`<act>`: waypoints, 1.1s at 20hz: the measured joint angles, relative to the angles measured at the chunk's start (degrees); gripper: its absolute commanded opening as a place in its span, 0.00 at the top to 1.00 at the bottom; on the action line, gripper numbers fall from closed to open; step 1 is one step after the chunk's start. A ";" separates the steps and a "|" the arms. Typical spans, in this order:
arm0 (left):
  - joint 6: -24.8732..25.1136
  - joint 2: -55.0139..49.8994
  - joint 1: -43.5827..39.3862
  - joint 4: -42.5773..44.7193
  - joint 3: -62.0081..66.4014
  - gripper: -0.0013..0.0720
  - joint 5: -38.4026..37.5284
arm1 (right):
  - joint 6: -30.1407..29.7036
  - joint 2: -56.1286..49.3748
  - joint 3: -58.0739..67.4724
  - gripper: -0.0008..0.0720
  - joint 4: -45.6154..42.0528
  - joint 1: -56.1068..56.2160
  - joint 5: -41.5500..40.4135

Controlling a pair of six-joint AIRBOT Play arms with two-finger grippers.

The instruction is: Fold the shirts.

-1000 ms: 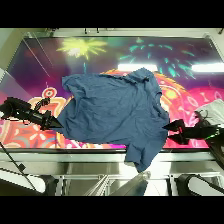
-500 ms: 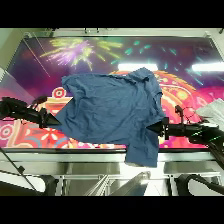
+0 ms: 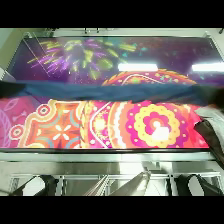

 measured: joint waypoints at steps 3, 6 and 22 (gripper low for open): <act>-1.29 10.16 -0.13 -2.86 13.44 0.96 -3.06 | -1.03 4.13 14.47 0.96 8.85 -5.75 -0.42; -3.98 14.58 -0.66 -4.09 29.64 0.96 -5.55 | -1.11 2.75 28.06 0.96 13.20 -7.80 -2.25; -5.42 -13.05 -15.87 9.94 22.82 0.95 -2.95 | 0.61 -15.67 18.36 0.96 -20.26 11.13 -21.70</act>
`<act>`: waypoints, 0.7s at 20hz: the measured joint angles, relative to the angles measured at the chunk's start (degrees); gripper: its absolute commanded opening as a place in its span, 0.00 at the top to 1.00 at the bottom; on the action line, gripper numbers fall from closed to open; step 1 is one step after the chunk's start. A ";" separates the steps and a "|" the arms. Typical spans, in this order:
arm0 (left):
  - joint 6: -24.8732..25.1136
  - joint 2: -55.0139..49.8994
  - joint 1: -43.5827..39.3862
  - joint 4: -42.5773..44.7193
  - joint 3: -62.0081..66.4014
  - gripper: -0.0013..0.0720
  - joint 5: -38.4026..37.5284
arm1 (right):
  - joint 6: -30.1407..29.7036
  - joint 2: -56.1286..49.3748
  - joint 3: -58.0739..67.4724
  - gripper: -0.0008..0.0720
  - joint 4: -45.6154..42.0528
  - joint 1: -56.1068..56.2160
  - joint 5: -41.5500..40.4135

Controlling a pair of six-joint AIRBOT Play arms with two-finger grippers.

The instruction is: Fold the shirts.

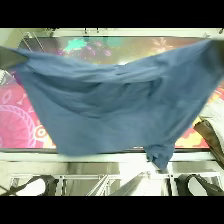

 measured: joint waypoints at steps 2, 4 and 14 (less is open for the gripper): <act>1.95 -7.26 -0.22 0.07 -4.15 0.95 -1.51 | -2.78 -6.23 -5.07 0.96 -1.25 4.98 -8.33; 3.21 -14.91 -0.15 0.09 -6.12 0.95 -3.89 | -6.05 -14.01 -7.37 0.96 -0.57 7.87 -14.25; -0.66 -40.65 -0.63 -0.22 4.98 0.96 -8.02 | -13.25 -44.61 3.78 0.96 13.44 3.85 -8.11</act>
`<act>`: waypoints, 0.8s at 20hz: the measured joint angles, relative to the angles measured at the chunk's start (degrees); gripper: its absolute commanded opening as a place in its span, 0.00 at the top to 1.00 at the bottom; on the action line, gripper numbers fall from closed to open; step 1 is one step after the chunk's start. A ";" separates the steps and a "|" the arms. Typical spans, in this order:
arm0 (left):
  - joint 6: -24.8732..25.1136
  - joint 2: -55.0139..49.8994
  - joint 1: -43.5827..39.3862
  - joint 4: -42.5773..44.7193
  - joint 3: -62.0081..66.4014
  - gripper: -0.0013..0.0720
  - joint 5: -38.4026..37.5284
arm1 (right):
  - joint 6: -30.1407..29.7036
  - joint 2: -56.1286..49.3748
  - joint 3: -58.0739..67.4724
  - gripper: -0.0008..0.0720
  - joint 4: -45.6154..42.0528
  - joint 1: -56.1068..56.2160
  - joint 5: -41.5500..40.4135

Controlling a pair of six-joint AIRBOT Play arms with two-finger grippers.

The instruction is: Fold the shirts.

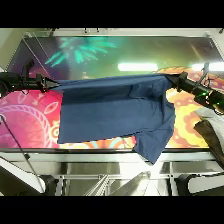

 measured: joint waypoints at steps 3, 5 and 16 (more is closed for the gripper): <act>-2.01 -1.64 -0.07 0.20 3.17 0.96 0.00 | 2.12 -3.15 4.13 0.96 0.55 -1.60 3.85; -3.43 -2.14 -0.35 1.51 4.11 0.96 0.35 | 2.64 -4.07 5.38 0.96 -0.22 -2.34 5.88; -11.28 -2.19 -3.72 15.52 3.19 0.96 6.10 | 10.32 -4.98 5.66 0.96 -23.69 -4.52 12.41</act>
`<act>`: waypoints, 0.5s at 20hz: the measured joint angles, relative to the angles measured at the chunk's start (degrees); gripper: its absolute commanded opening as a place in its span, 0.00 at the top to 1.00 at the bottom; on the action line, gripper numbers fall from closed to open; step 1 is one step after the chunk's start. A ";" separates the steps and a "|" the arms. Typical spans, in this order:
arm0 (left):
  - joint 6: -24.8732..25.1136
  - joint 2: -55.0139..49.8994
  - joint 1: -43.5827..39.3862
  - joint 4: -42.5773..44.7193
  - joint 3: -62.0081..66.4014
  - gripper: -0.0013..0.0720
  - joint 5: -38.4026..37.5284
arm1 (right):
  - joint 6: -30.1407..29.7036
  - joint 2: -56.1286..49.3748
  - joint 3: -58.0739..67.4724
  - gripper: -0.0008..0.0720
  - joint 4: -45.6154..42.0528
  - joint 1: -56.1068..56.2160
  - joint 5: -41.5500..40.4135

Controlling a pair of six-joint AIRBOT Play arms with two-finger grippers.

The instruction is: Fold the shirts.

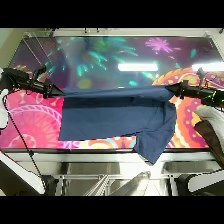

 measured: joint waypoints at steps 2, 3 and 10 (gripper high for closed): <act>-0.85 0.79 0.24 1.05 -3.45 0.96 -0.26 | 0.48 -0.02 -1.11 0.96 -2.62 -0.04 -0.55; -1.07 1.07 0.39 1.55 -5.40 0.96 -0.85 | 0.79 -0.02 -1.68 0.96 -3.63 -0.04 -0.92; -2.03 1.88 0.59 2.64 -12.24 0.30 -3.02 | 3.30 -0.02 -3.43 0.42 -6.12 -0.11 -2.45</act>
